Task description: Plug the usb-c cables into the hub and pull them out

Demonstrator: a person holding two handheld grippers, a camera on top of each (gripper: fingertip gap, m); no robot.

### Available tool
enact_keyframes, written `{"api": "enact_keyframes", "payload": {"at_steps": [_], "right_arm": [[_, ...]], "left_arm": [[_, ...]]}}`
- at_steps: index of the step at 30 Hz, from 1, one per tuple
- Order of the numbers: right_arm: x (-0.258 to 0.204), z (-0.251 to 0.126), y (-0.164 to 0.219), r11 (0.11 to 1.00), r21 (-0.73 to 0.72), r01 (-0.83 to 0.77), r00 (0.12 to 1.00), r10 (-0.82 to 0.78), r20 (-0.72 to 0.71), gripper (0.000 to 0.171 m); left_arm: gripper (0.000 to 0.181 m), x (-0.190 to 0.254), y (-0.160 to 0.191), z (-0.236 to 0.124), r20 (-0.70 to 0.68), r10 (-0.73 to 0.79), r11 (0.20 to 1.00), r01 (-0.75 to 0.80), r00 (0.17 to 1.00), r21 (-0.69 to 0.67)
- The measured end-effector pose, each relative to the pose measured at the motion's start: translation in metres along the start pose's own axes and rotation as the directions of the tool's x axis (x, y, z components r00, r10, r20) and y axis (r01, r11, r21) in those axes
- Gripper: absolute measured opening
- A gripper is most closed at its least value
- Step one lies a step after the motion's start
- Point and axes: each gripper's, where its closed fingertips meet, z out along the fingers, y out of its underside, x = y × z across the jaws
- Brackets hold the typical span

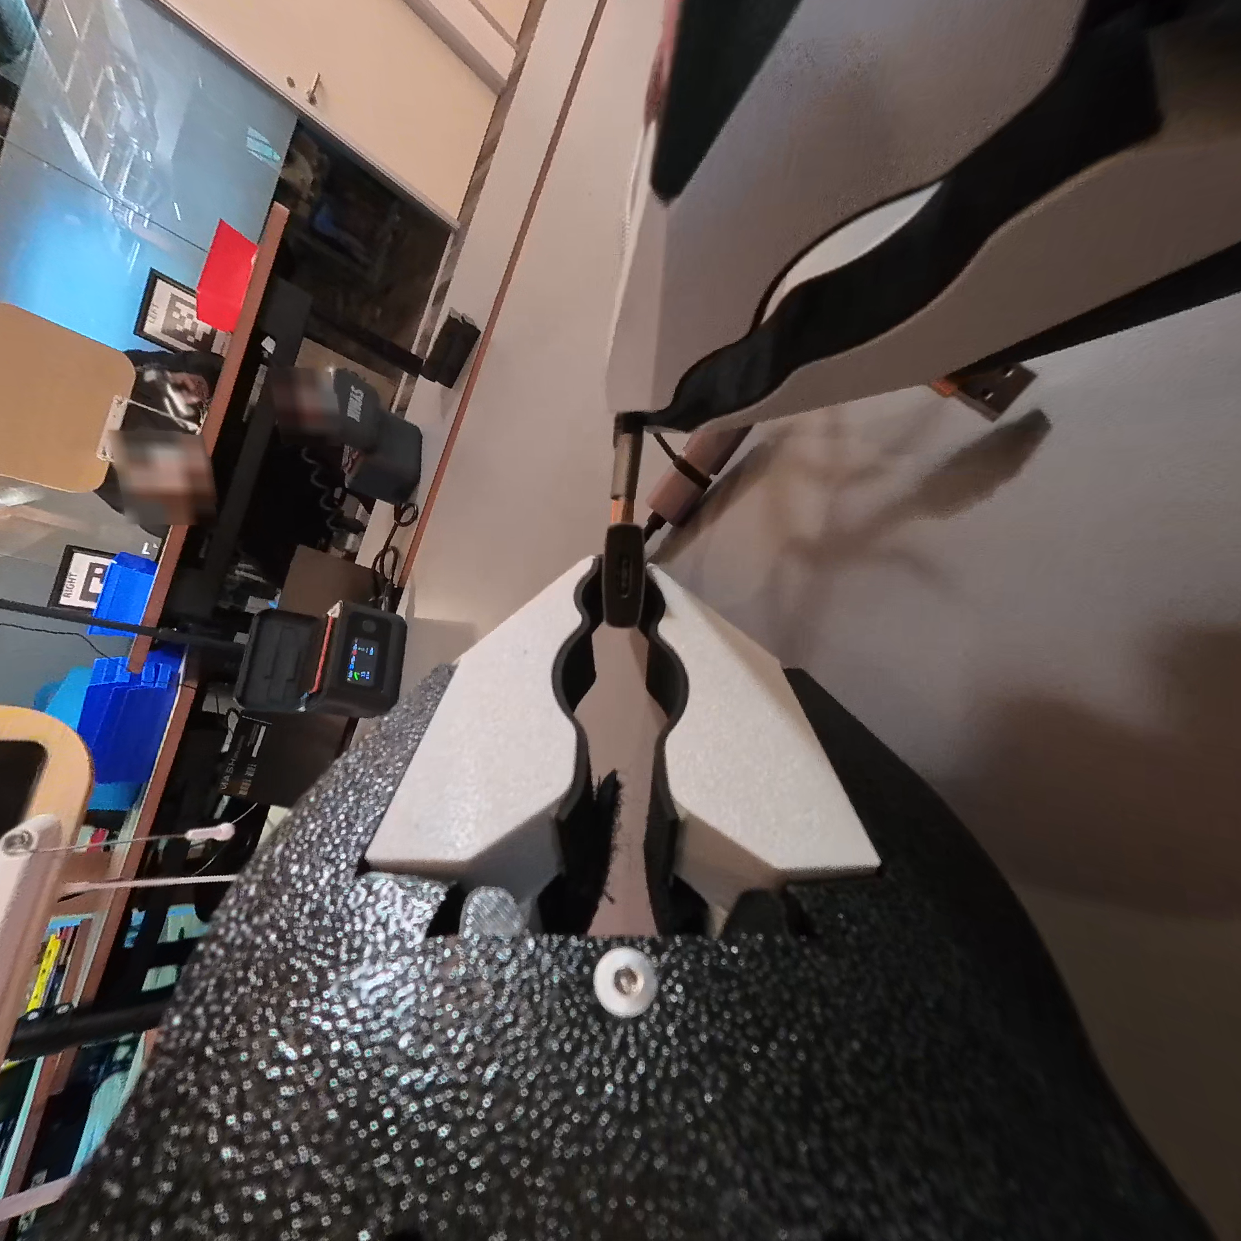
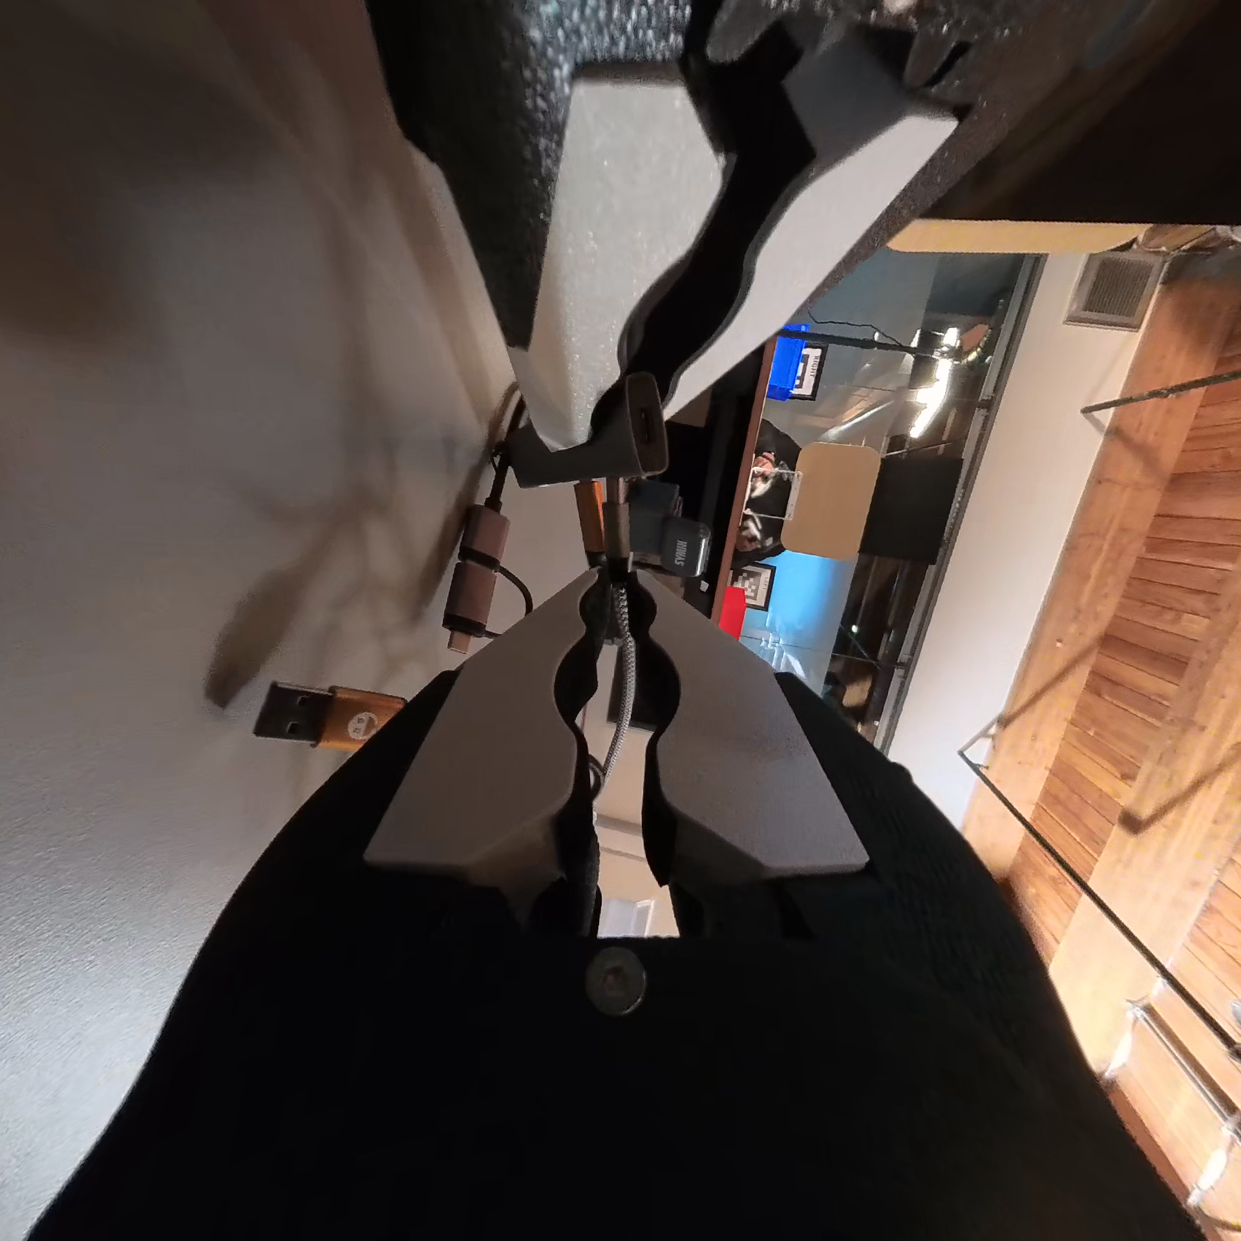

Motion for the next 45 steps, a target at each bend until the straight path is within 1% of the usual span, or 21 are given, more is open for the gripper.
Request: {"api": "enact_keyframes", "payload": {"at_steps": [5,9,17,22,27,29,31,32,34,35,36,38,39,40,41,42,43,44,45], "right_arm": [[0.004,-0.001,-0.001,1.000,-0.009,0.009,1.000,-0.009,-0.025,0.003],[0.002,-0.002,-0.004,1.000,0.007,0.007,1.000,-0.007,-0.020,0.003],[-0.005,-0.001,-0.011,1.000,0.015,0.014,1.000,-0.014,0.003,0.002],[-0.005,-0.002,-0.016,0.999,0.038,0.002,1.000,-0.001,-0.015,0.002],[-0.008,-0.001,-0.019,1.000,0.025,0.019,1.000,-0.018,-0.023,0.002],[-0.009,0.000,-0.020,0.999,0.034,0.001,1.000,0.000,-0.019,0.002],[-0.010,0.002,-0.020,0.994,0.063,-0.087,0.996,0.086,0.010,0.003],[-0.011,0.002,-0.021,0.987,0.083,-0.134,0.991,0.131,0.041,0.005],[-0.017,-0.001,-0.022,0.977,0.116,-0.179,0.980,0.166,0.113,0.027],[-0.018,-0.004,-0.019,0.978,0.113,-0.178,0.978,0.163,0.131,0.031],[-0.016,-0.008,-0.013,0.977,0.108,-0.183,0.977,0.168,0.134,0.035],[-0.010,-0.022,0.001,0.958,0.129,-0.257,0.956,0.232,0.181,0.043],[-0.002,-0.030,0.010,0.934,0.136,-0.331,0.932,0.301,0.200,0.043],[0.007,-0.039,0.019,0.891,0.144,-0.430,0.888,0.389,0.244,0.043],[0.017,-0.049,0.026,0.824,0.149,-0.547,0.816,0.484,0.316,0.042],[0.031,-0.058,0.030,0.727,0.150,-0.671,0.714,0.576,0.398,0.045],[0.048,-0.065,0.031,0.593,0.148,-0.792,0.579,0.650,0.492,0.048],[0.063,-0.070,0.032,0.442,0.109,-0.890,0.416,0.691,0.591,0.052],[0.076,-0.067,0.035,0.308,0.038,-0.950,0.255,0.705,0.661,0.064]], "left_arm": [[0.007,-0.002,0.000,0.000,-0.008,-0.039,0.998,0.039,0.999,-0.048],[0.007,-0.002,0.001,0.000,-0.005,-0.029,0.997,0.029,1.000,-0.068],[0.007,0.002,0.004,0.002,0.020,0.102,0.983,-0.098,0.995,-0.153],[0.006,0.005,0.004,0.002,0.000,0.054,0.988,-0.054,0.999,-0.146],[0.006,0.007,0.006,0.005,0.012,0.068,0.983,-0.065,0.998,-0.173],[0.006,0.007,0.007,0.007,0.010,0.067,0.983,-0.064,0.998,-0.172],[0.006,0.006,0.010,0.009,0.006,0.073,0.983,-0.071,0.997,-0.171],[0.007,0.004,0.011,0.010,0.011,0.087,0.984,-0.084,0.996,-0.159],[0.007,-0.002,0.012,0.009,0.049,0.122,0.984,-0.114,0.991,-0.140],[0.007,-0.008,0.013,0.007,0.090,0.182,0.976,-0.168,0.979,-0.141],[0.007,-0.015,0.013,0.005,0.136,0.273,0.957,-0.254,0.953,-0.140],[0.007,-0.034,0.010,-0.004,0.269,0.438,0.899,-0.407,0.858,-0.163],[0.007,-0.040,0.008,-0.009,0.310,0.488,0.873,-0.457,0.816,-0.170],[0.006,-0.045,0.003,-0.015,0.361,0.522,0.851,-0.501,0.773,-0.158],[0.007,-0.050,-0.002,-0.021,0.410,0.553,0.827,-0.540,0.726,-0.159],[0.007,-0.054,-0.008,-0.027,0.456,0.582,0.800,-0.577,0.674,-0.168],[0.006,-0.056,-0.016,-0.033,0.497,0.606,0.769,-0.617,0.621,-0.167],[0.006,-0.055,-0.022,-0.037,0.525,0.619,0.745,-0.648,0.584,-0.157],[0.006,-0.051,-0.029,-0.040,0.542,0.621,0.731,-0.669,0.566,-0.139]]}}
